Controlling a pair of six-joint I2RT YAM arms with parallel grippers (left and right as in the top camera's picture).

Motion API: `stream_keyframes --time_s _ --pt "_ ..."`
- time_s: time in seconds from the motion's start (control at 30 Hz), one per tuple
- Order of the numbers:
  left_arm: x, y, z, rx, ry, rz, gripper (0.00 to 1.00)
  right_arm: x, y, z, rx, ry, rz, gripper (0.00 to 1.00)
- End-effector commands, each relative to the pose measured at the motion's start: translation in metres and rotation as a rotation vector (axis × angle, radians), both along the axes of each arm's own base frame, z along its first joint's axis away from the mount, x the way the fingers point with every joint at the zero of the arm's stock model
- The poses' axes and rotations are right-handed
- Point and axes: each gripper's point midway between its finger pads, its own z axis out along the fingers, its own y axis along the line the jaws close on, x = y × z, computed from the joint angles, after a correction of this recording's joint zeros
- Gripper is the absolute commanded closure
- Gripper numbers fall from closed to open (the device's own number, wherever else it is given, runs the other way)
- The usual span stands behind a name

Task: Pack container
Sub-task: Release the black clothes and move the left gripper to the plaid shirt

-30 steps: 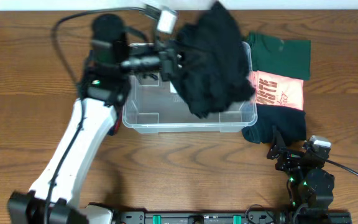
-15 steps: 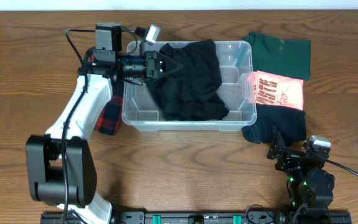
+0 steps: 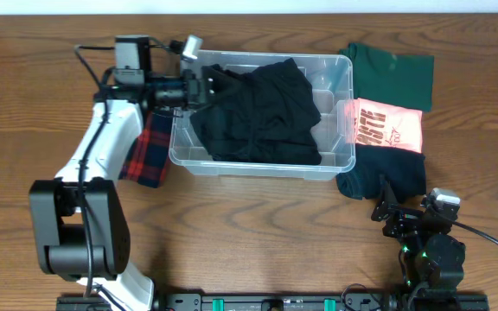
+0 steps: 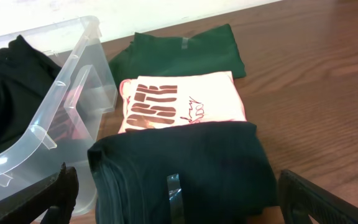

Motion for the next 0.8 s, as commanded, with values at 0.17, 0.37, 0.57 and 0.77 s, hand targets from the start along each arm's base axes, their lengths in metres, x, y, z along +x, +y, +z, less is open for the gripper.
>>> stream_keyframes --time_s 0.17,0.37,0.57,0.77 --pt "0.024 0.089 0.037 0.045 -0.097 0.243 0.02 0.0 -0.001 0.0 0.012 -0.003 -0.01 0.01" --pt "0.034 0.176 0.032 0.198 -0.058 0.551 0.02 0.0 -0.001 0.0 0.012 -0.003 -0.01 0.01" --pt "0.016 0.247 0.007 0.432 0.068 0.809 0.02 0.0 -0.001 0.0 0.012 -0.003 -0.01 0.01" --pt "-0.011 0.268 -0.038 0.754 0.185 0.83 0.02 0.0 -0.001 0.0 0.012 -0.003 -0.01 0.01"
